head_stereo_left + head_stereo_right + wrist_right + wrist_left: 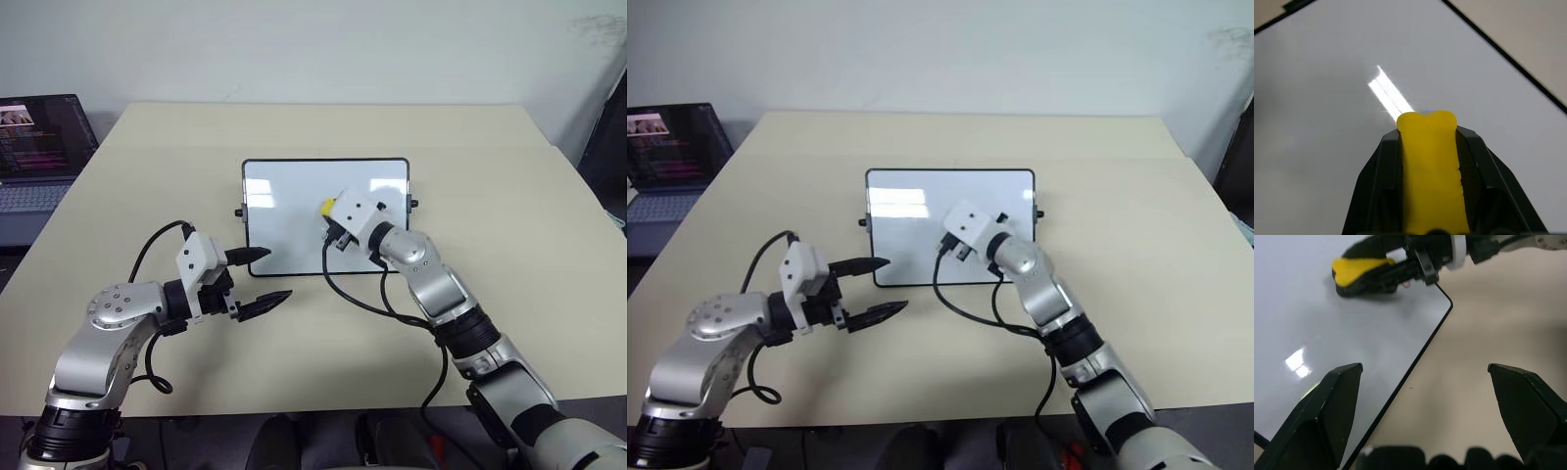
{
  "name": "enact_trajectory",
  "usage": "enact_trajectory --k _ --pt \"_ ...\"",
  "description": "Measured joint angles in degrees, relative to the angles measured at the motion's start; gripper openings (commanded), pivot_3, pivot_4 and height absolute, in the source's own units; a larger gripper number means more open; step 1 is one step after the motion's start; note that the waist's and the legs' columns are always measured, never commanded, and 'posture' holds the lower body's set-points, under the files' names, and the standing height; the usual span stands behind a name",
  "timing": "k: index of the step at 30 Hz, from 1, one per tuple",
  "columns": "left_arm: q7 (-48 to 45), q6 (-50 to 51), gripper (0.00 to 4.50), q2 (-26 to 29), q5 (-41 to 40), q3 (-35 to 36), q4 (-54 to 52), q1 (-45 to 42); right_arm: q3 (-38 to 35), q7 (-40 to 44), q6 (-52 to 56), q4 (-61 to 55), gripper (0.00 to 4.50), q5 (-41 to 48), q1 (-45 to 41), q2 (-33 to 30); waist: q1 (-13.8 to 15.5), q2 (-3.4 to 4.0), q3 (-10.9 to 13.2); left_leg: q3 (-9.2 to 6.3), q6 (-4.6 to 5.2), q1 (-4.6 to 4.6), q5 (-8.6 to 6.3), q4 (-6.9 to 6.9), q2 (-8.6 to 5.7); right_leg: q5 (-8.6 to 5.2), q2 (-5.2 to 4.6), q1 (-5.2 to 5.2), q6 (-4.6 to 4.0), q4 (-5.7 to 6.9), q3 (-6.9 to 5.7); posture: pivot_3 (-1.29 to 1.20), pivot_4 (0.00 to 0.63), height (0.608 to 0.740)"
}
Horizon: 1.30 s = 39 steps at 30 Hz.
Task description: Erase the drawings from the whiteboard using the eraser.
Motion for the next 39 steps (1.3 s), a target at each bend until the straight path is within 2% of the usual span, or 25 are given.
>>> enact_trajectory --k 6,10,13,18,21,24,29,33,39 --pt "0.00 0.05 4.50 0.00 0.00 -0.03 -0.01 -0.01 2.44 5.54 1.08 -2.23 1.12 0.19 2.46 -0.51 -0.05 0.00 0.00 0.00 0.00 -0.01 0.00 -0.01 0.01 0.00 0.00 0.00 0.00 -0.04 0.01 0.00 0.150 0.740" --pt "-0.07 0.07 4.50 0.00 -0.01 -0.09 -0.01 -0.03 -0.06 -1.00 -0.71 -0.54 1.12 -0.86 1.64 1.16 -0.12 0.00 0.00 -0.01 0.00 0.01 0.00 0.02 0.00 0.00 0.00 0.00 0.00 0.09 -0.01 0.00 0.150 0.740" --pt "-0.12 0.12 4.50 -0.01 -0.02 -0.33 0.02 -0.18 -3.85 -0.08 0.39 -3.48 1.12 1.87 2.64 0.75 0.09 0.01 0.00 -0.04 0.00 -0.04 0.00 -0.01 0.00 0.00 0.00 -0.01 0.00 0.00 -0.03 0.00 0.150 0.740" --pt "-0.57 0.12 4.50 -0.06 -0.04 -1.65 0.39 -1.71 -7.78 7.57 12.53 -23.29 1.12 14.43 16.59 -0.23 0.65 0.01 0.01 -0.19 0.01 -0.40 -0.01 -0.07 0.04 0.00 -0.01 -0.06 0.00 -0.48 -0.18 0.00 0.150 0.740" --pt "-1.26 -0.03 4.50 -0.20 -0.01 -2.59 1.59 -3.20 -10.27 9.16 18.35 -33.49 1.12 19.54 23.67 -2.78 0.68 0.01 0.01 -0.17 0.01 -0.46 -0.02 -0.06 -0.01 0.01 -0.07 -0.04 0.02 -0.59 -0.18 0.00 0.150 0.740" --pt "-1.43 -0.17 4.50 -0.48 0.00 -2.95 2.37 -4.72 -12.65 8.47 20.30 -38.13 1.12 20.39 28.91 -5.99 0.65 0.00 0.00 -0.18 0.01 -0.41 -0.02 -0.05 -0.03 0.02 -0.05 -0.02 0.04 -0.59 -0.18 0.00 0.150 0.740" --pt "-3.22 -0.45 4.50 -1.09 0.01 -4.83 3.44 -7.64 -11.09 7.10 18.78 -39.85 1.12 16.38 36.31 -14.05 0.53 0.00 0.00 -0.13 0.01 -0.36 -0.02 -0.05 -0.02 0.01 0.03 0.00 0.05 -0.57 -0.13 0.00 0.150 0.740" --pt "-3.96 -1.01 4.50 -1.57 0.11 -5.99 4.11 -9.68 -9.51 3.78 14.70 -38.63 1.12 13.22 34.23 -13.15 -0.15 0.00 0.00 -0.06 0.01 -0.28 -0.01 -0.06 0.02 0.01 0.10 -0.01 0.06 -0.52 -0.04 0.00 0.150 0.740" --pt "-4.00 -1.47 4.50 -1.52 0.25 -6.42 4.37 -9.24 -8.79 -3.30 8.08 -27.39 1.12 7.89 20.51 -7.88 -0.35 0.00 0.00 -0.06 0.00 -0.29 -0.01 -0.04 0.00 0.02 0.09 0.00 0.06 -0.51 -0.04 0.00 0.150 0.740"
